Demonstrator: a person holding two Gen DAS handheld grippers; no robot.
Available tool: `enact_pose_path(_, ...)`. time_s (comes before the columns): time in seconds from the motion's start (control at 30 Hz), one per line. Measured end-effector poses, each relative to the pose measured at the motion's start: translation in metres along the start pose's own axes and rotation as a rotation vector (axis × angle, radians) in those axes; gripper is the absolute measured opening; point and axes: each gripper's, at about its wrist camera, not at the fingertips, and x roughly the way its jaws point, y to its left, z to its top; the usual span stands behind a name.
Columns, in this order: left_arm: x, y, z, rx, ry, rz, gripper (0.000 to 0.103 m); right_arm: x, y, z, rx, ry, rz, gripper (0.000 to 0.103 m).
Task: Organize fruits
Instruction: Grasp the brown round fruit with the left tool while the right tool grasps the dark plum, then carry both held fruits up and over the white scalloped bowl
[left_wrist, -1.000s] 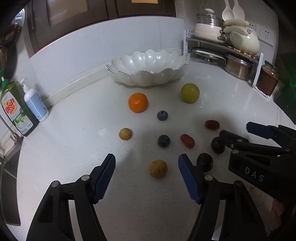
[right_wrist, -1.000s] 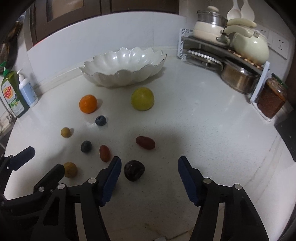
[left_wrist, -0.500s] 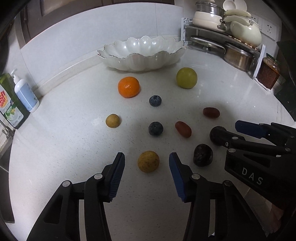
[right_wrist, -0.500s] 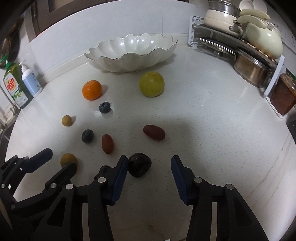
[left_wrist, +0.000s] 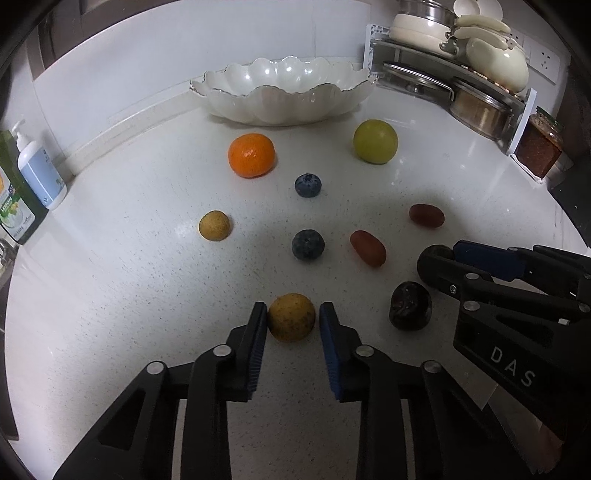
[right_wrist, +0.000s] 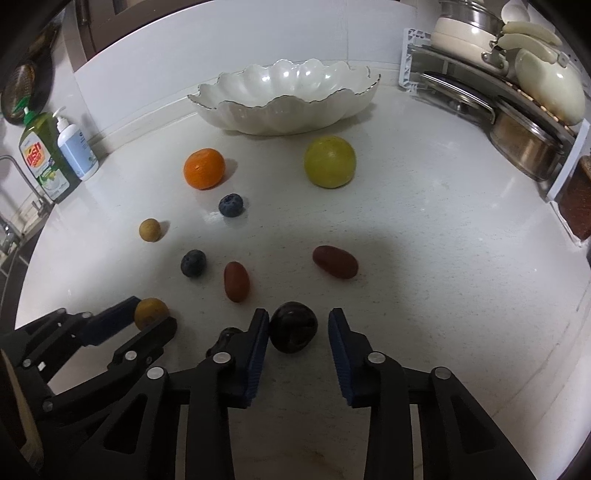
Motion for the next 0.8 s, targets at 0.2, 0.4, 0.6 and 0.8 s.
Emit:
enact_pose_path(0.2,0.000,0.002,0.001,-0.008,-0.006,-0.008,0.027,-0.001,0.003,0.000,-0.020,0.002,0.003,0.028)
enact_pose_path(0.4,-0.009,0.005,0.005,-0.015,-0.033,-0.011,0.027,-0.010,0.004,0.003,-0.030,-0.029,-0.025,0.028)
enact_pose_path(0.6,-0.022,0.010,0.015,-0.027,-0.073,-0.015,0.027,-0.020,0.003,0.007,-0.017,-0.057,-0.032,0.028)
enact_pose_path(0.8,-0.037,0.014,0.027,-0.024,-0.124,-0.004,0.027,-0.035,0.004,0.015,-0.009,-0.107,-0.035,0.028)
